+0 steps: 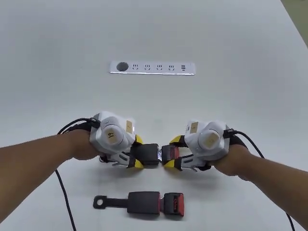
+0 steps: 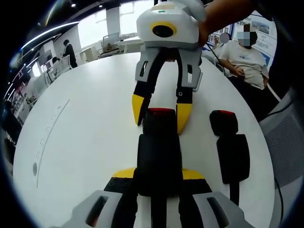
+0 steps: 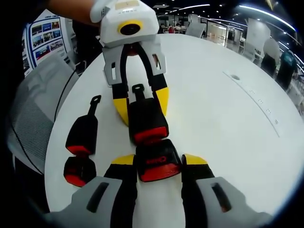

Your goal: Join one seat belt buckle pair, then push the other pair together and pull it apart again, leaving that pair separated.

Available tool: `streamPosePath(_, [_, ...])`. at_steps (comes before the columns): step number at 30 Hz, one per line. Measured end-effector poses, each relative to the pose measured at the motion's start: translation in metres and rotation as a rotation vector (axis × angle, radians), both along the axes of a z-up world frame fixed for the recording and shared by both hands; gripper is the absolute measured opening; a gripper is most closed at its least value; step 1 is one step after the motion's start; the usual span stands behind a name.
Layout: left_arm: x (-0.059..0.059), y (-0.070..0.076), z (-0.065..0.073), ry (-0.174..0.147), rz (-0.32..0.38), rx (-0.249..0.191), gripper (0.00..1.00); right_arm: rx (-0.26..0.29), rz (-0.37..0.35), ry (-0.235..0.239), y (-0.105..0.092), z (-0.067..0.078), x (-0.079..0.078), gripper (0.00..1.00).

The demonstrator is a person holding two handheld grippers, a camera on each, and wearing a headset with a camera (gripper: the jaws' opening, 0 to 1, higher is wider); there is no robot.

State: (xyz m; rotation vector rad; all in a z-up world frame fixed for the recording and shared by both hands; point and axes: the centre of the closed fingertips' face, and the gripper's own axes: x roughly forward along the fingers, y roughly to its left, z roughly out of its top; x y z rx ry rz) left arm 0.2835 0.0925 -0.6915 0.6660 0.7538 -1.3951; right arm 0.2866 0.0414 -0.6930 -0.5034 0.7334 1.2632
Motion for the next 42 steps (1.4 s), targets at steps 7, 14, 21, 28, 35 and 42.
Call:
streamPosePath(7, [0.0, 0.0, 0.0, 0.0, -0.008, 0.002, 0.33, 0.0, 0.007, -0.001, 0.001, 0.001, 0.0, 0.34])
streamPosePath(14, [0.0, 0.001, 0.0, 0.0, -0.014, 0.007, 0.33, -0.003, 0.009, -0.002, 0.001, 0.001, 0.0, 0.34])
streamPosePath(21, [-0.001, 0.001, 0.0, -0.002, -0.013, 0.012, 0.33, -0.003, 0.005, 0.0, -0.002, 0.0, 0.0, 0.34])
streamPosePath(28, [-0.002, 0.001, 0.0, -0.002, -0.013, 0.014, 0.34, -0.012, -0.005, 0.003, -0.015, -0.001, 0.001, 0.34])
streamPosePath(35, [-0.003, 0.0, 0.001, -0.003, -0.017, 0.025, 0.34, -0.004, -0.003, 0.008, -0.017, -0.002, 0.001, 0.34])
streamPosePath(42, [-0.004, 0.0, 0.0, -0.002, -0.03, 0.032, 0.34, -0.005, -0.004, 0.008, -0.028, -0.001, -0.002, 0.34])
